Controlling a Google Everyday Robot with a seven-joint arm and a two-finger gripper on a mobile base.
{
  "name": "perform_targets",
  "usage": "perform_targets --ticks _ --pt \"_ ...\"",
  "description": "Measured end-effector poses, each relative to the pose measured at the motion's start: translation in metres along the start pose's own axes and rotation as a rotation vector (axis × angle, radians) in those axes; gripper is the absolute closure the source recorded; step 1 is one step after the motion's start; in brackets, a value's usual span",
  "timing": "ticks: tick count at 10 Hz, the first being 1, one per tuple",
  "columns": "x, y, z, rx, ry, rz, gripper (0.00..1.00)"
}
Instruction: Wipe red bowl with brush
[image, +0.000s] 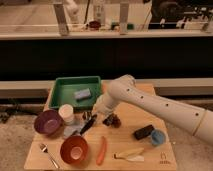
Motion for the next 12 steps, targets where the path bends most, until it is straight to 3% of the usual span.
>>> perform_targets --ticks 3,4,6,12 --pt "-0.033 0.014 -0.005 -0.048 -0.114 -0.060 1.00" --pt "-0.039 0.016 -0.008 -0.053 -0.134 -0.072 1.00" --pt "-0.049 0.019 -0.012 -0.061 -0.159 -0.092 1.00" --pt "-0.093 -0.011 0.004 -0.098 -0.192 -0.157 1.00"
